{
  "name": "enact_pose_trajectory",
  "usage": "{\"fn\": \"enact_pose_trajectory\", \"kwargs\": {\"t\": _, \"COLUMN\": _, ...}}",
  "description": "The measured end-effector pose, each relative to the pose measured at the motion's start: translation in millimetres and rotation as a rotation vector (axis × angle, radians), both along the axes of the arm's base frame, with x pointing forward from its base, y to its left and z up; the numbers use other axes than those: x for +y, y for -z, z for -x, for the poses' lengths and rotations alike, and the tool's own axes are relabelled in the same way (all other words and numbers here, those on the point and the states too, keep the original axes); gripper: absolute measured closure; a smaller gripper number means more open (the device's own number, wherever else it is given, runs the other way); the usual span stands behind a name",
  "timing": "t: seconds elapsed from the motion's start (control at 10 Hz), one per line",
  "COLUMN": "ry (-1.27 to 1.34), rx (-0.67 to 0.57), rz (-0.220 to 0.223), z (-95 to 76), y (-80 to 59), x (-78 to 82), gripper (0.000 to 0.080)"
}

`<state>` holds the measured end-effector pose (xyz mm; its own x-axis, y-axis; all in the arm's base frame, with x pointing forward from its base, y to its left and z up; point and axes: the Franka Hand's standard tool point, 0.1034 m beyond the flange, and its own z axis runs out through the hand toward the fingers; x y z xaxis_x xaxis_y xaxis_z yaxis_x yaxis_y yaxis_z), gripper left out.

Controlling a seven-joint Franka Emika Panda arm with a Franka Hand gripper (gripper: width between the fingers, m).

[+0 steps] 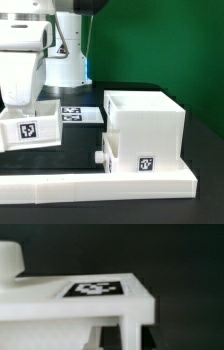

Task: Assemble drawer

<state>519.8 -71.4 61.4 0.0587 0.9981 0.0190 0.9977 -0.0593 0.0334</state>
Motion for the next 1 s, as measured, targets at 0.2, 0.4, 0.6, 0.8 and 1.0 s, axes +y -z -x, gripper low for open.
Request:
{"fn": "enact_pose_trajectory", "kwargs": {"t": 0.2, "ry": 0.000, "rx": -0.003, "rz": 0.001, "z": -0.3, "y": 0.1, "x": 0.1, "gripper": 0.0757}}
{"fn": "enact_pose_trajectory", "kwargs": {"t": 0.4, "ry": -0.013, "rx": -0.043, "rz": 0.009, "z": -3.1, "y": 0.8, "x": 11.4, "gripper": 0.0757}}
{"fn": "enact_pose_trajectory", "kwargs": {"t": 0.6, "ry": -0.024, "rx": -0.051, "rz": 0.017, "z": -10.8, "y": -1.1, "x": 31.1, "gripper": 0.0757}}
{"fn": "enact_pose_trajectory", "kwargs": {"t": 0.8, "ry": -0.035, "rx": -0.045, "rz": 0.020, "z": -13.5, "y": 0.5, "x": 34.9, "gripper": 0.0757}}
{"fn": "enact_pose_trajectory", "kwargs": {"t": 1.0, "ry": -0.017, "rx": -0.044, "rz": 0.026, "z": -12.9, "y": 1.3, "x": 38.3, "gripper": 0.0757}}
